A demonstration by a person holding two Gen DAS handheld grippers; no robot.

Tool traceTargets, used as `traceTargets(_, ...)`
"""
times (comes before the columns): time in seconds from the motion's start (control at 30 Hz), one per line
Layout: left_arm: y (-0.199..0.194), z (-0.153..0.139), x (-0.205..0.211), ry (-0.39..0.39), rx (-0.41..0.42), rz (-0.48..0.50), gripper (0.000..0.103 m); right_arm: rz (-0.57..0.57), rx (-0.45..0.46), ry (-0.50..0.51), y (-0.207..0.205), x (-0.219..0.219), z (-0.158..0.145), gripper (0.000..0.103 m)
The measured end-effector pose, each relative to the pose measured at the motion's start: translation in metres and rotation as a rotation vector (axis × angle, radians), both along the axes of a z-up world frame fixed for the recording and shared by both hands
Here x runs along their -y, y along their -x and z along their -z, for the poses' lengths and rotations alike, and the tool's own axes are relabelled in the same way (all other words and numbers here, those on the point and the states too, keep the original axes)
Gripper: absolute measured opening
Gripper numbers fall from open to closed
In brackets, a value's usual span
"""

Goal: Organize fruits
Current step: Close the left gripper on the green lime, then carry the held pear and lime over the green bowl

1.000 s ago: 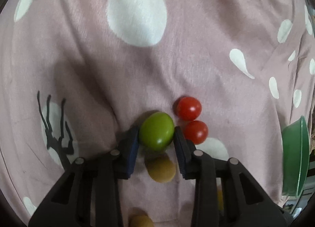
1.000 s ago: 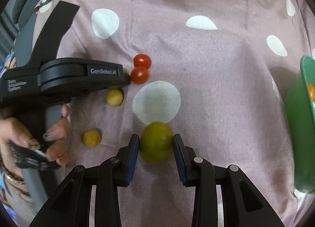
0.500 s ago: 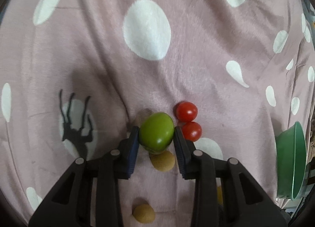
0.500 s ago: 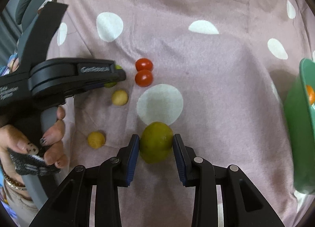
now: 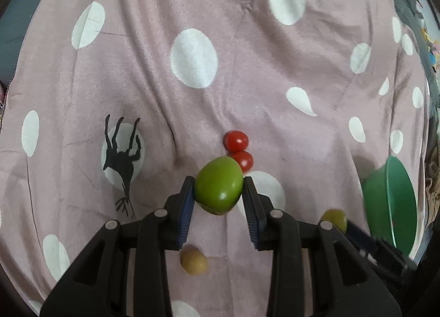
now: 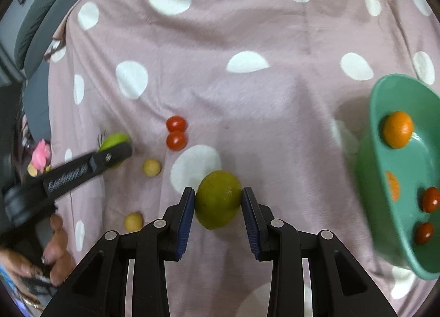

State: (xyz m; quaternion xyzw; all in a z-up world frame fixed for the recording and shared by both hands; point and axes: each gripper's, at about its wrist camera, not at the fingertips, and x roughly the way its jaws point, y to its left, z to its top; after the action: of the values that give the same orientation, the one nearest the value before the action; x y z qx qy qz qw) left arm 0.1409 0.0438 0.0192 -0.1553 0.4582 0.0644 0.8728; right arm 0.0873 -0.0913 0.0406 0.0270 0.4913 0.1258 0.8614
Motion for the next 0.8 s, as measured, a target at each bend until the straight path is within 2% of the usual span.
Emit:
traceTargets(0.4,0.016,-0.023,0.045,0.009,0.081,0.087,0.034,0.093,0.085,-0.025,0.001,0.037,-0.027,0.036)
traceTargets(0.53,0.007,-0.025,0.055,0.116,0.071,0.12,0.034,0.121,0.095,-0.084,0.002,0.057,-0.035,0.036)
traceTargets(0.67,0.01,-0.028,0.076,0.062,0.078,0.114,0.034,0.177,0.138,-0.077,0.008,0.078,-0.044,0.036)
traceTargets(0.8,0.012,-0.028,0.098,0.087,0.1,0.138,0.034,0.234,0.141,-0.07,0.008,0.096,-0.045,0.036)
